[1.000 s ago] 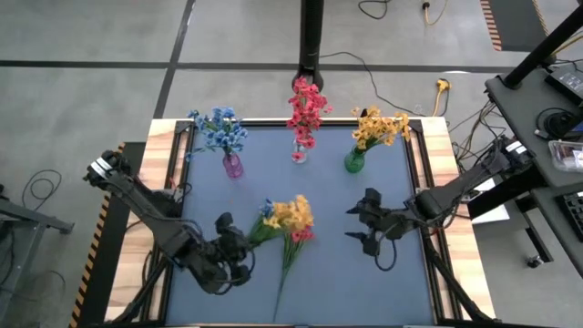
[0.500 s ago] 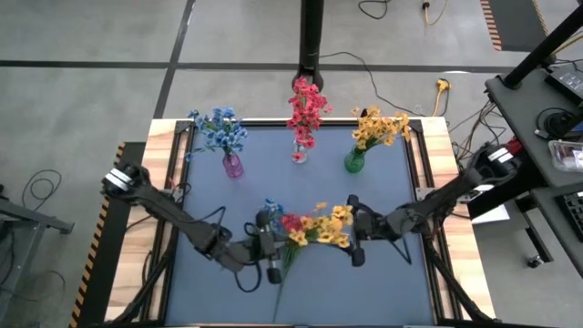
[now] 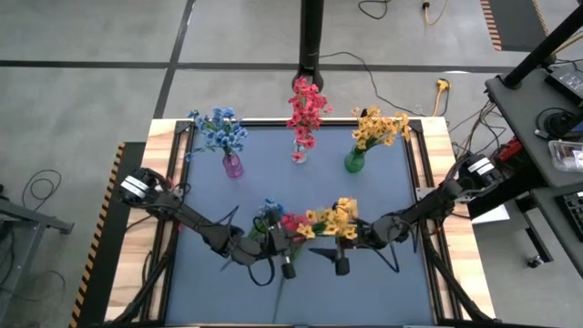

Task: Sort flowers into vase by color
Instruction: Put the yellow flower into the green vase

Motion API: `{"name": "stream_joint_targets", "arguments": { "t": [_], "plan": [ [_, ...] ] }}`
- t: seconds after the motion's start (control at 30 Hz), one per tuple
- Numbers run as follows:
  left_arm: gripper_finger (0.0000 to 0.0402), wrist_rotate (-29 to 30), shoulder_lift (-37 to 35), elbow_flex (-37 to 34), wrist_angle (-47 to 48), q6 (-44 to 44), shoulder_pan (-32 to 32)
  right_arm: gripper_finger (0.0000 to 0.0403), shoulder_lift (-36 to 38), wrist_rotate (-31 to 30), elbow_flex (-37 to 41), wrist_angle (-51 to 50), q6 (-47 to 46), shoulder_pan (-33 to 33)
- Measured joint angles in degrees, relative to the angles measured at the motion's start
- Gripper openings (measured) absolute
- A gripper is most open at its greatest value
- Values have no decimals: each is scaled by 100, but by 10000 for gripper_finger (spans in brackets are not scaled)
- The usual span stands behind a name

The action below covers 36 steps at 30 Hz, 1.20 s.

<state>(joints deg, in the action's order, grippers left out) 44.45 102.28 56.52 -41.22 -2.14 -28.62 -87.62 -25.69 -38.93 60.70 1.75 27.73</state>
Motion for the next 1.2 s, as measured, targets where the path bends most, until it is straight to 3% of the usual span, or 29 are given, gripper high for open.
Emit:
{"name": "stream_joint_targets", "arguments": {
  "t": [0.3, 0.43, 0.5, 0.67, 0.77, 1.0, 1.1, 1.2],
  "plan": [
    [35, 202, -27, 1, -31, -56, 92, 96, 18, -581, -93, -53, -15, -35],
    [75, -604, -226, 1, 245, 151, 258, 31, 24, -562, -93, -63, -105, -25],
    [105, -982, -363, 1, 377, 288, 360, 18, 47, -543, -93, -84, -172, -16],
    [183, -1052, -831, 1, 1293, 287, 468, 20, 561, -764, -93, -791, -445, 124],
    [215, -1046, -1313, 3, 2101, 218, 468, 19, 1315, -1507, -98, -2283, -883, 178],
    [241, -487, -2279, 4, 3135, -424, 494, 18, 3149, -4161, -97, -6463, -2563, 71],
    [239, -294, -2482, 4, 3120, -887, 565, 18, 3729, -4980, -62, -7481, -3239, -22],
    [236, -174, -2588, 4, 3067, -1248, 705, 18, 4146, -5453, -44, -7734, -3386, -178]
  ]
}}
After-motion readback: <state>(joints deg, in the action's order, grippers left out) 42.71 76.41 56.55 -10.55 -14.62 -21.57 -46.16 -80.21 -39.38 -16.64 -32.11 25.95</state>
